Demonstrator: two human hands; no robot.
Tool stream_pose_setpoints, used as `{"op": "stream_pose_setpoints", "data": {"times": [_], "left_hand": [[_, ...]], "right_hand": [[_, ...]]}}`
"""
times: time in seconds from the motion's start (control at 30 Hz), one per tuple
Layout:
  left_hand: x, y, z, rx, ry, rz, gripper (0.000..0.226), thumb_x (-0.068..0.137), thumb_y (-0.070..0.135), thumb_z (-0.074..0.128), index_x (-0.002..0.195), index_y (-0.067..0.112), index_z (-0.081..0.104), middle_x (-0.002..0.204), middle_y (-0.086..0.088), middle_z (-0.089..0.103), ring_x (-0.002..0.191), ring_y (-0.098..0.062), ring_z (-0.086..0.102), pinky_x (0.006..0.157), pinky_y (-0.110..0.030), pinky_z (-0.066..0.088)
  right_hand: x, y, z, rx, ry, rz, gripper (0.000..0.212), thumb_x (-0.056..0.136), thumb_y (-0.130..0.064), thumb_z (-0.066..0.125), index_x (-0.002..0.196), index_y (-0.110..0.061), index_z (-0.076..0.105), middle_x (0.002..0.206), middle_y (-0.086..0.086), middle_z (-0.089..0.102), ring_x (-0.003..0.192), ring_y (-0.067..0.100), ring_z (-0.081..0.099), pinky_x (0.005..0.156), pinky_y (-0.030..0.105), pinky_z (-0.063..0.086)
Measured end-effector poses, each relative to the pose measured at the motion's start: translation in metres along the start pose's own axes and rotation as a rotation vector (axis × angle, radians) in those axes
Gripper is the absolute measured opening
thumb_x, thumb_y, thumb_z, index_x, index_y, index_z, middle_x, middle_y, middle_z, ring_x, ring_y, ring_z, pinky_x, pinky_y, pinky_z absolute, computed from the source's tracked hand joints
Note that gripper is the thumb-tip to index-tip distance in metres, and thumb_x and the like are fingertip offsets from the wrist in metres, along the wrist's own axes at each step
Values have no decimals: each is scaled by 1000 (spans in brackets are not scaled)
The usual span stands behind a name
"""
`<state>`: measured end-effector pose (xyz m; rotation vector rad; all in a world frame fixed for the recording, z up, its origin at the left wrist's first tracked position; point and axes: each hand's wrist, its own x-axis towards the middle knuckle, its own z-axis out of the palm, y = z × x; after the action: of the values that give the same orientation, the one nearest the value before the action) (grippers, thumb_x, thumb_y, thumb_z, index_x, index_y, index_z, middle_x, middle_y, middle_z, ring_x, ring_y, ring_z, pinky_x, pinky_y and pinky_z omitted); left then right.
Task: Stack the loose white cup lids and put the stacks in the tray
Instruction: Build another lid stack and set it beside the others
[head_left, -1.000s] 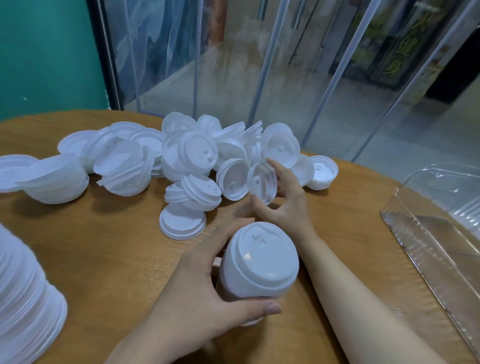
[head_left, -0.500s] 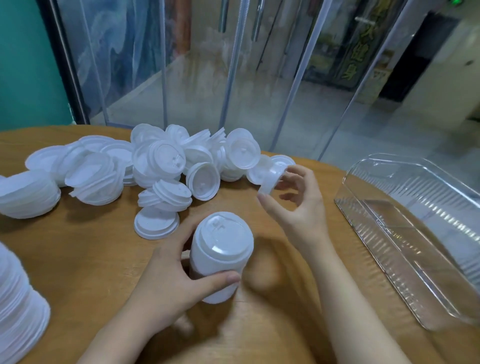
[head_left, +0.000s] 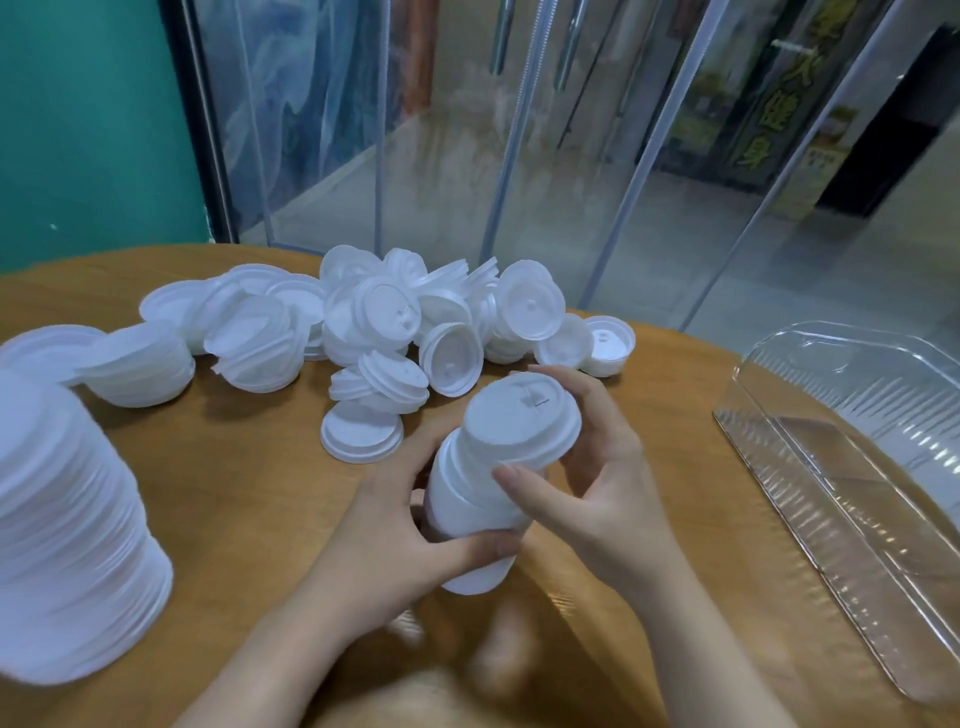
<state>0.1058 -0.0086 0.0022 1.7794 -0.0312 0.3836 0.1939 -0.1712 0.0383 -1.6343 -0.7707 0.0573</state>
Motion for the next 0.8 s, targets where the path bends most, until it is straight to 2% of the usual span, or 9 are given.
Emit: {"op": "stream_pose_setpoints", "data": {"times": [0.07, 0.17, 0.23, 0.37, 0.53, 0.67, 0.8], "left_hand": [[0, 1, 0, 11, 1, 13, 83, 61, 25, 99, 119, 66, 57, 119, 24, 71, 111, -1, 67, 84, -13, 53], [-1, 1, -1, 31, 1, 2, 81, 62, 26, 96, 123, 61, 56, 120, 26, 70, 112, 0, 66, 84, -11, 51], [-3, 0, -2, 43, 0, 3, 84, 62, 22, 99, 126, 58, 57, 122, 24, 70, 113, -1, 66, 84, -11, 51], [-9, 0, -4, 44, 11, -22, 83, 62, 19, 99, 124, 56, 58, 121, 23, 71, 113, -4, 67, 86, -15, 53], [-20, 3, -13, 80, 23, -45, 81, 59, 32, 101, 126, 52, 60, 122, 22, 70, 116, -3, 65, 88, -13, 51], [-32, 6, -23, 82, 15, -61, 79, 56, 40, 96, 127, 48, 61, 124, 19, 70, 117, -5, 65, 90, -13, 49], [-38, 6, -32, 125, 8, -63, 80, 58, 43, 95, 130, 47, 60, 127, 17, 69, 122, -8, 63, 94, -15, 49]], "right_hand": [[-2, 4, 1, -9, -20, 1, 66, 72, -16, 86, 131, -19, 57, 119, -6, 71, 115, 16, 66, 95, 23, 50], [-4, 6, 1, -29, -67, 6, 69, 70, -32, 85, 133, -26, 57, 123, -9, 70, 119, 14, 65, 98, 21, 48], [-5, 5, 2, -39, -115, 31, 72, 70, -37, 83, 136, -28, 56, 125, -11, 70, 122, 14, 63, 100, 22, 48], [-7, 4, 3, -69, -214, 68, 69, 72, -20, 85, 134, -28, 56, 122, -15, 69, 120, 10, 64, 97, 18, 47], [-12, 3, 3, -124, -318, 95, 69, 72, -28, 85, 133, -34, 55, 129, -14, 65, 125, 11, 61, 101, 20, 47], [-15, 0, 3, -115, -403, 120, 67, 73, -25, 84, 131, -43, 55, 129, -16, 65, 125, 8, 60, 100, 17, 46], [-14, -1, 6, -96, -465, 139, 71, 76, -22, 84, 139, -36, 53, 135, -13, 65, 130, 11, 58, 105, 22, 45]]}}
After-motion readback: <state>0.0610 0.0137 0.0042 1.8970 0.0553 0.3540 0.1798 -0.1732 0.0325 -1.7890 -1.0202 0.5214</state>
